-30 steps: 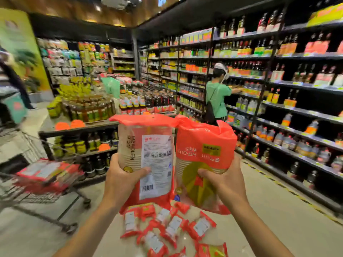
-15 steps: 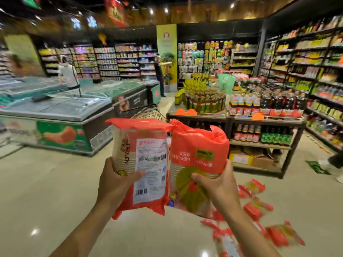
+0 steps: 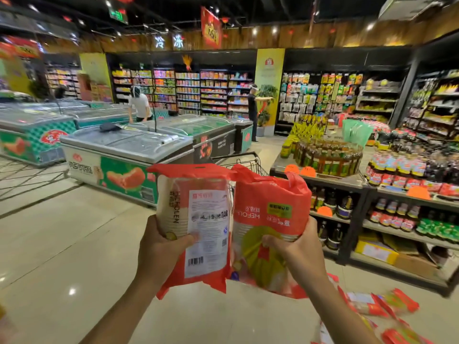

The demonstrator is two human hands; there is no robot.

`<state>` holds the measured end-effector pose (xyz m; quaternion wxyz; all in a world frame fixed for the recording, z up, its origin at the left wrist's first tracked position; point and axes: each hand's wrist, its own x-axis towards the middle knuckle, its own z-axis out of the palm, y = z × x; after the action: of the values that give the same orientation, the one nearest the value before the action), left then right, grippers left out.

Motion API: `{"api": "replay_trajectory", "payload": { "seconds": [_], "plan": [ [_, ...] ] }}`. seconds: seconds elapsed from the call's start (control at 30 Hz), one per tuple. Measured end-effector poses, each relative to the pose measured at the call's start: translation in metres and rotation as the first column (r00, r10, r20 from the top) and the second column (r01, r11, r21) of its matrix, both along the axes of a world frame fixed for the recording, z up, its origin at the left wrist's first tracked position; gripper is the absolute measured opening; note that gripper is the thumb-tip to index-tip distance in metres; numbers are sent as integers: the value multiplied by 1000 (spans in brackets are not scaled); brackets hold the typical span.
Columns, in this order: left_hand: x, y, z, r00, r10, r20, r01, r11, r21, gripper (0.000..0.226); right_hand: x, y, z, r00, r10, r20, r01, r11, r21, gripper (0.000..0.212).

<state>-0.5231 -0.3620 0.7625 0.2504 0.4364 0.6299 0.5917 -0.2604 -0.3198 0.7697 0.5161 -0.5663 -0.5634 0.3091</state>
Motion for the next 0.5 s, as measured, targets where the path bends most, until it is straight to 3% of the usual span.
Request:
{"api": "replay_trajectory", "payload": {
  "seconds": [0.5],
  "plan": [
    [-102, 133, -11, 999, 50, -20, -51, 998, -24, 62, -106, 146, -12, 996, 83, -29, -83, 996, -21, 75]
  ]
}}
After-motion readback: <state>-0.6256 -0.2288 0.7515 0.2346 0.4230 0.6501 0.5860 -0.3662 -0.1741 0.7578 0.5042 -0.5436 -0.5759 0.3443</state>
